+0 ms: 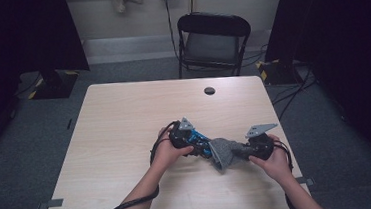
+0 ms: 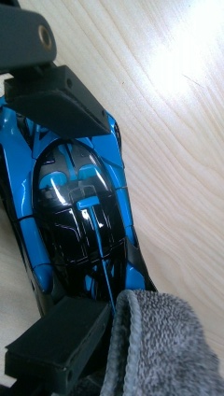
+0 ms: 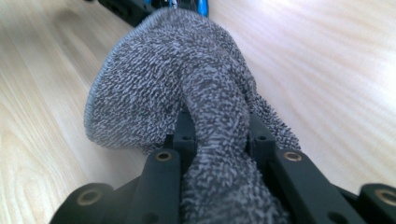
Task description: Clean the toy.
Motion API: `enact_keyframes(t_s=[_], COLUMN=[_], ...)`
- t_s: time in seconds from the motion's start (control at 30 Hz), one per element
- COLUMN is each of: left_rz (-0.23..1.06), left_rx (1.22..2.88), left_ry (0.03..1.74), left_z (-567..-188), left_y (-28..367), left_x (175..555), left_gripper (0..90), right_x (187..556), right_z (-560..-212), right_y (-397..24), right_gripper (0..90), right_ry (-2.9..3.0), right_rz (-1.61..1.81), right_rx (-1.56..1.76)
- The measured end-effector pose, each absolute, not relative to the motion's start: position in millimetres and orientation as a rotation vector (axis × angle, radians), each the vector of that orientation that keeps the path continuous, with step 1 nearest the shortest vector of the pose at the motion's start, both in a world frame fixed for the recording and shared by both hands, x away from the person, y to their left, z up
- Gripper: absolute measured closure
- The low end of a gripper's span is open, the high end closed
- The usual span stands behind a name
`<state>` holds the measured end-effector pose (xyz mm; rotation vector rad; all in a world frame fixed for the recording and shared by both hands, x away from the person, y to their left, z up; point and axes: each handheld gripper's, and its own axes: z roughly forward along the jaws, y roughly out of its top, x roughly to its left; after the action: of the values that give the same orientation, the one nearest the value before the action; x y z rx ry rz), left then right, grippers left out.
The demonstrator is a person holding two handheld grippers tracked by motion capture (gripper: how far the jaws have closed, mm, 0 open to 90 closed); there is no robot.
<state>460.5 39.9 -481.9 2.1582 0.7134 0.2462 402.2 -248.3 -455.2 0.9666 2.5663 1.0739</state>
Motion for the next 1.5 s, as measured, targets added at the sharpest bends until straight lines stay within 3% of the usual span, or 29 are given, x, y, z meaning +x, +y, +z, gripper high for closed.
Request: enact_keyframes(t_s=[0.17,0.27,0.4,0.63,0.83,0.97,1.03,1.1,1.17,1.5], left_rz=[0.248,0.248,0.247,0.246,0.246,0.247,0.248,0.248,0.247,0.247], left_rx=[2.158,2.159,2.159,2.157,2.157,2.158,2.157,2.156,2.155,2.147], left_ry=[0.712,0.713,0.713,0.712,0.713,0.711,0.712,0.712,0.71,0.711], left_z=[-482,-482,-482,-482,-482,-482,-482,-482,-482,-483], left_y=[40,40,40,40,40,40,40,40,40,40], left_x=[461,461,461,460,460,461,461,461,460,460], left_gripper=[12.7,12.7,12.7,12.7,12.7,12.7,12.7,12.7,12.7,12.9], right_x=[400,400,400,405,408,405,402,399,398,387], right_z=[-462,-462,-456,-449,-473,-481,-481,-480,-479,-461], right_y=[-253,-255,-257,-241,-218,-217,-217,-219,-221,-214], right_gripper=[64.5,44.8,30.7,23.9,22.6,28.9,41.5,60.0,68.1,72.3], right_ry=[2.578,2.573,2.551,2.576,2.687,2.685,2.662,2.652,2.651,2.765], right_rz=[1.087,1.076,1.091,1.113,1.013,0.997,0.958,0.953,0.963,1.082], right_rx=[0.993,1.038,1.024,0.946,0.898,0.871,0.829,0.819,0.84,0.764])
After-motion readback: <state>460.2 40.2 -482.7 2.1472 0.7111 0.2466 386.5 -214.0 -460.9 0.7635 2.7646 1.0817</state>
